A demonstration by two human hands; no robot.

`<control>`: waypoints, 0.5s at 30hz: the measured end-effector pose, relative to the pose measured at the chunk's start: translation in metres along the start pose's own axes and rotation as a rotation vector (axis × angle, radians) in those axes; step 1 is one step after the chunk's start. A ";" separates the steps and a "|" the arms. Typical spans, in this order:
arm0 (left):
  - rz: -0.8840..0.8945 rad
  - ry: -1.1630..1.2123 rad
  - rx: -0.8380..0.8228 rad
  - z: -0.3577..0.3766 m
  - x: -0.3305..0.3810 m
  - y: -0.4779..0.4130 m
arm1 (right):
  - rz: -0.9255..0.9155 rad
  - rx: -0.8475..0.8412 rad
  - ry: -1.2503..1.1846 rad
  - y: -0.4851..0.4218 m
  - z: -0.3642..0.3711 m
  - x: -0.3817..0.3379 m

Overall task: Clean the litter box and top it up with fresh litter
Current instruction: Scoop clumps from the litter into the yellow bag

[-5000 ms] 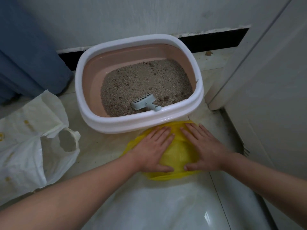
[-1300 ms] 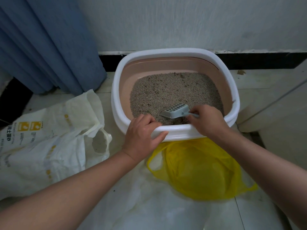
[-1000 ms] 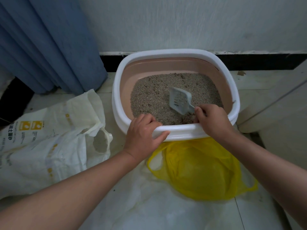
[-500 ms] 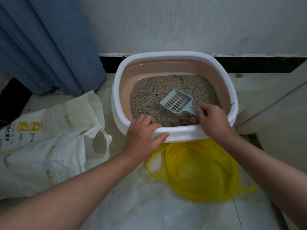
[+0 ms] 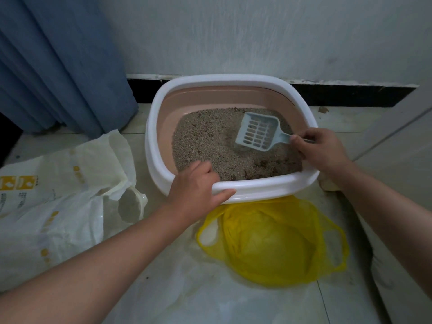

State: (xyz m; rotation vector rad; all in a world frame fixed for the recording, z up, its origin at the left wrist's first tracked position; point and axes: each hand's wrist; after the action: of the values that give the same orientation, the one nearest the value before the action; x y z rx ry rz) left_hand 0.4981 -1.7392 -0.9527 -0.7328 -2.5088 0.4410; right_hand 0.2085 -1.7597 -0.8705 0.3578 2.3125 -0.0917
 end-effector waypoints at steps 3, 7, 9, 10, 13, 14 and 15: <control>0.096 0.023 -0.045 0.008 0.009 -0.015 | 0.031 0.013 0.123 -0.017 -0.009 0.013; 0.224 -0.123 -0.035 0.016 0.015 -0.012 | 0.025 -0.026 0.313 -0.029 -0.022 0.028; 0.259 -0.163 -0.016 0.015 0.014 -0.012 | -0.007 -0.027 0.418 -0.037 -0.029 0.029; 0.274 -0.171 -0.010 0.016 0.013 -0.013 | -0.019 -0.026 0.465 -0.042 -0.033 0.028; 0.294 -0.199 -0.013 0.020 0.011 -0.012 | -0.060 -0.074 0.634 -0.062 -0.045 0.021; 0.298 -0.210 -0.011 0.021 0.011 -0.011 | -0.080 -0.104 0.694 -0.070 -0.049 0.016; 0.300 -0.216 -0.008 0.021 0.010 -0.011 | -0.104 -0.134 0.757 -0.077 -0.053 0.011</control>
State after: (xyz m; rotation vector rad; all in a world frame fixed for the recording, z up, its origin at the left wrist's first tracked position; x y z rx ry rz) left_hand 0.4748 -1.7459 -0.9614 -1.1253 -2.6056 0.6450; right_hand 0.1425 -1.8218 -0.8446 0.2219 3.0637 0.1796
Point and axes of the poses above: each hand's wrist, its own y-axis away from the middle knuckle, its own z-axis out of the palm, x = y × z, and after that the axes turned 1 degree about y, right-handed
